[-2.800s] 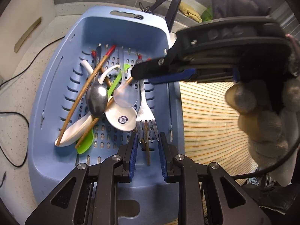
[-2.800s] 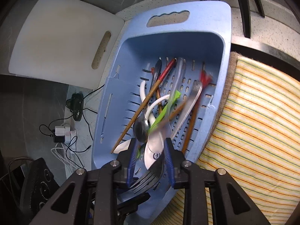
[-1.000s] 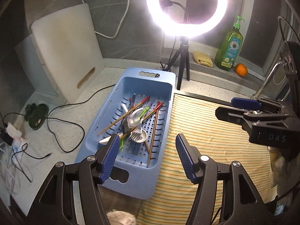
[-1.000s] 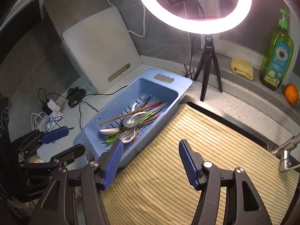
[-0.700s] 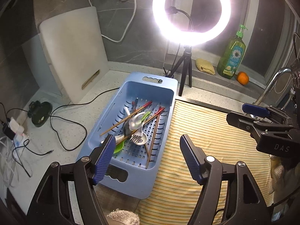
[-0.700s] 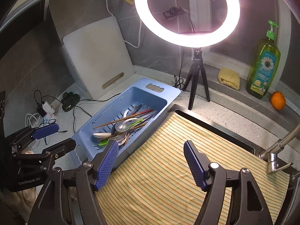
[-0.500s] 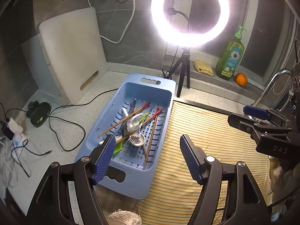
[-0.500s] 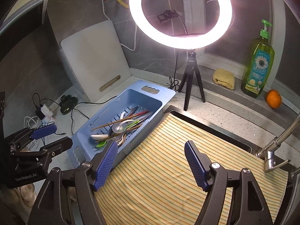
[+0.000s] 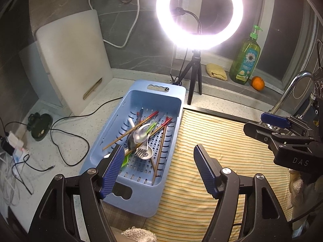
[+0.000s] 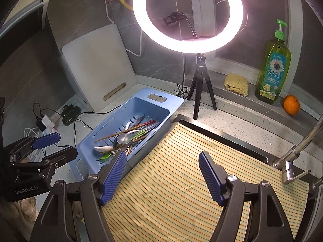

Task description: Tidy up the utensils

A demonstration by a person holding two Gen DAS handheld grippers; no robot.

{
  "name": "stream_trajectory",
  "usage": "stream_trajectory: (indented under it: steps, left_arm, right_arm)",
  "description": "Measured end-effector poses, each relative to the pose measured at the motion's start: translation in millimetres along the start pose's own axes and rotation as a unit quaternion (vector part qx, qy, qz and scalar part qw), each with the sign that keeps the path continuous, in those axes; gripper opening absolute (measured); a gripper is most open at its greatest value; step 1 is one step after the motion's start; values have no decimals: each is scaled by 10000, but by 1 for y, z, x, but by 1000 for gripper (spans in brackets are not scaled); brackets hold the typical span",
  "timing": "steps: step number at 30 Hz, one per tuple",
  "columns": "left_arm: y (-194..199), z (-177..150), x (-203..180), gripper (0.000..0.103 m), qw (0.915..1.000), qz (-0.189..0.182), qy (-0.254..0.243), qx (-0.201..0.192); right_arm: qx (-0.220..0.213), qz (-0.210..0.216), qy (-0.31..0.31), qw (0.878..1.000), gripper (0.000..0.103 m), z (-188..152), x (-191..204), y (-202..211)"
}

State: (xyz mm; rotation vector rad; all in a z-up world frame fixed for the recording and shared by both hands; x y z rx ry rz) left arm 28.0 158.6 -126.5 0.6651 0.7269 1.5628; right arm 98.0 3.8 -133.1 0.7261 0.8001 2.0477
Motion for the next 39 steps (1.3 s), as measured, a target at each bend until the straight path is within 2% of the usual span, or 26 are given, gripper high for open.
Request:
stream_trajectory:
  steps: [39]
  left_arm:
    - [-4, -2, -11, 72, 9999, -29, -94, 74]
  right_arm:
    - [136, 34, -128, 9998, 70, -5, -17, -8]
Point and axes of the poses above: each gripper's, at about its wrist camera, not at the fingertips, and y roughly against the way its jaws point, x to its left, z to its top, the point moved 9 cm from there along -y, roughly the way its jaws point, and after that the axes turned 6 degrees about -y, right-handed, at the moved point
